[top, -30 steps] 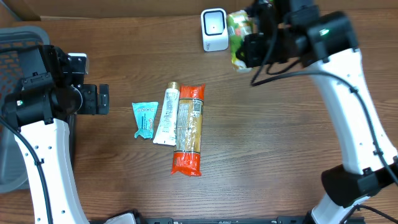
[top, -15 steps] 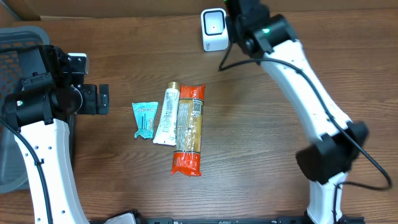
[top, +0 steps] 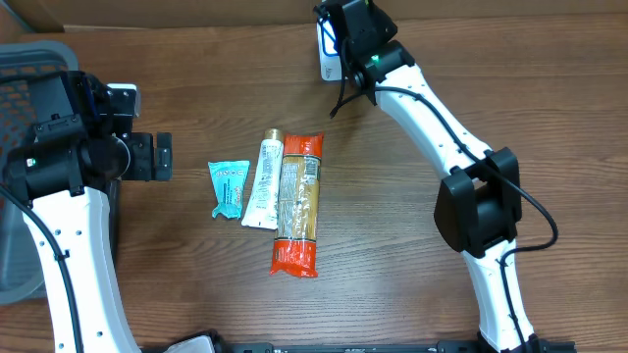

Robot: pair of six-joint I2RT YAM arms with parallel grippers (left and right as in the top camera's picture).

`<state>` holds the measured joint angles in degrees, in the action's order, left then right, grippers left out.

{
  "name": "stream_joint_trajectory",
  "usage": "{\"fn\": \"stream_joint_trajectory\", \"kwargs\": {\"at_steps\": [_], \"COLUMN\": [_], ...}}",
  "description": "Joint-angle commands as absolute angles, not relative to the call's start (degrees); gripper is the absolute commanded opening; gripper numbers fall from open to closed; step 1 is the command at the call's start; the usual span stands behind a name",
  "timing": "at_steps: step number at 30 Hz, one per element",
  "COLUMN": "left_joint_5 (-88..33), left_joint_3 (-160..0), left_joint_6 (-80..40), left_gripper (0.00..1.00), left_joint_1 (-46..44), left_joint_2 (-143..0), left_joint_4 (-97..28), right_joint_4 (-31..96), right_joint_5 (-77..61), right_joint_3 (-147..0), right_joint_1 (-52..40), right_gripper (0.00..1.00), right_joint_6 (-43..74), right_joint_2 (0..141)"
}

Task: Scan the item barcode
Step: 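Hold the pouch barcode in front of the scanner window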

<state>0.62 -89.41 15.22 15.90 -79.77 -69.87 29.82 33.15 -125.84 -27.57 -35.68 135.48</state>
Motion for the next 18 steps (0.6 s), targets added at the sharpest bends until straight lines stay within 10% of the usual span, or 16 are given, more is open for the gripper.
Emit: {"fn": "stream_joint_trajectory", "kwargs": {"at_steps": [1, 18], "left_joint_5": [0.2, 0.2], "left_joint_3": [-89.7, -89.7], "left_joint_6": [16.1, 16.1], "left_gripper": [1.00, 1.00], "left_joint_1": [16.1, 16.1], "left_joint_2": [-79.4, -79.4], "left_joint_4": [-69.8, -69.8], "right_joint_4": [26.7, 18.6], "right_joint_5": [34.9, 32.3], "right_joint_3": [-127.9, -127.8], "right_joint_1": [-27.7, -26.9], "right_gripper": [0.04, 0.04], "right_joint_6": [-42.7, -46.9], "right_joint_2": [136.6, 144.7]}}
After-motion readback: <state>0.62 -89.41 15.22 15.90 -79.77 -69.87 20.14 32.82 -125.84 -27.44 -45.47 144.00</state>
